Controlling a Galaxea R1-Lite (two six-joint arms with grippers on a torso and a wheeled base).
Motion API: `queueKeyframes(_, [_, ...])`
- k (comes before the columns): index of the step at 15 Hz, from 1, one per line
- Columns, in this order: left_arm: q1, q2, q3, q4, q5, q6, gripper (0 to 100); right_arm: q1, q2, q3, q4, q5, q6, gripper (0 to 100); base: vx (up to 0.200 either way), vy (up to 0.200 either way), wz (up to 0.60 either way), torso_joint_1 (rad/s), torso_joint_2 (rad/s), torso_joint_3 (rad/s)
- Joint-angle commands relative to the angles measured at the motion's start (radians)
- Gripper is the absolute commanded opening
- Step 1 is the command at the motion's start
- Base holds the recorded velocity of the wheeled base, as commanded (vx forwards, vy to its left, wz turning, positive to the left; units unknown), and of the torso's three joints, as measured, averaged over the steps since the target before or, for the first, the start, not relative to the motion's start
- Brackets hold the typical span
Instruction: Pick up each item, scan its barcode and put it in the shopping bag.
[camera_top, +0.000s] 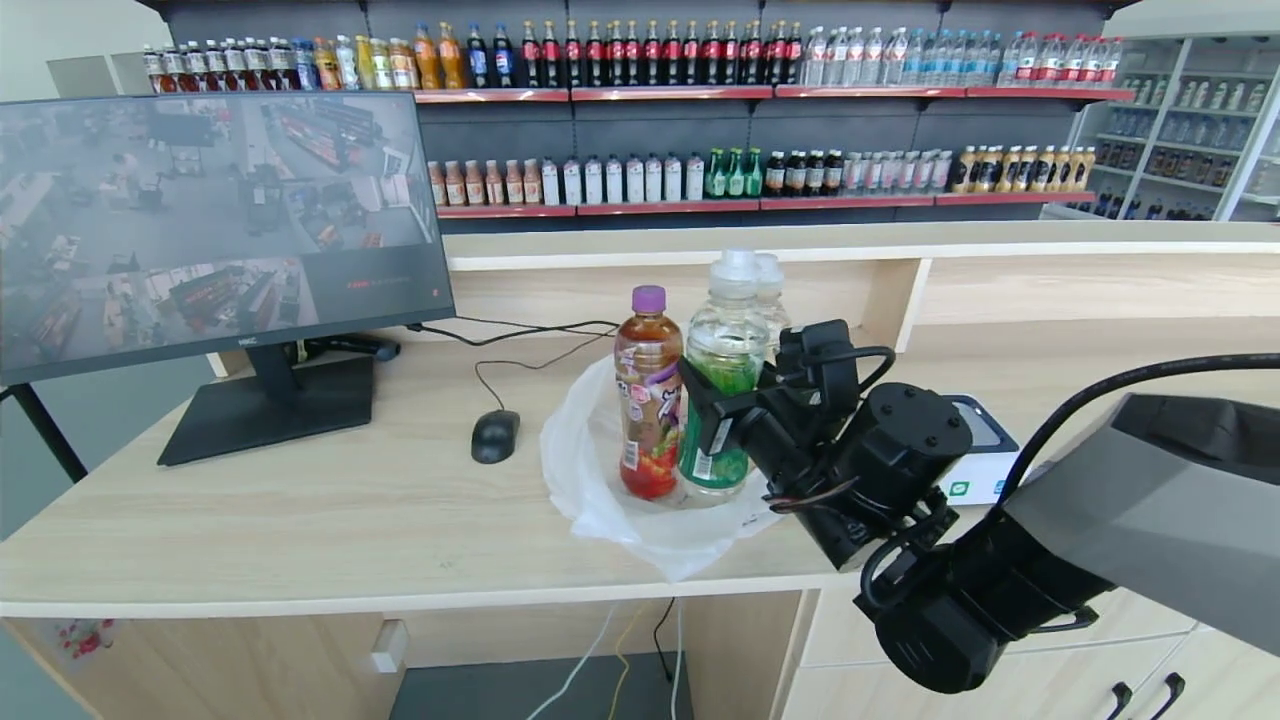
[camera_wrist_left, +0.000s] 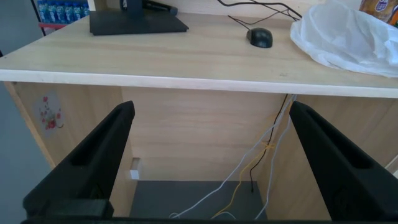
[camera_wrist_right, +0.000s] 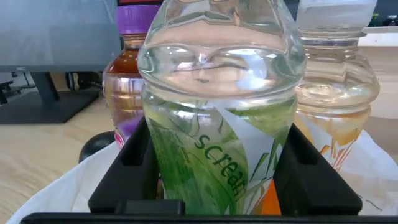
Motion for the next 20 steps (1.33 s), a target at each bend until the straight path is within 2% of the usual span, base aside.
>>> queueKeyframes(1, [0.0,0.0,0.001,0.0,0.0,0.0,100,-0.011,0.01,-0.008,-0.001,0.0,-0.001,0,0.0,0.0,0.0,0.0,0.0,0.0])
queueKeyframes(7, [0.0,0.0,-0.001,0.0,0.0,0.0,100,-0.083,-0.002,-0.041,-0.001,0.001,0.001,0,0.0,0.0,0.0,0.0,0.0,0.0])
queueKeyframes(15, [0.0,0.0,-0.001,0.0,0.0,0.0,100,-0.081,0.061,-0.105,-0.001,0.003,-0.004,0,0.0,0.0,0.0,0.0,0.0,0.0])
queueKeyframes(20, [0.0,0.0,0.001,0.0,0.0,0.0,100,-0.08,0.102,-0.096,-0.001,0.004,0.001,0,0.0,0.0,0.0,0.0,0.0,0.0])
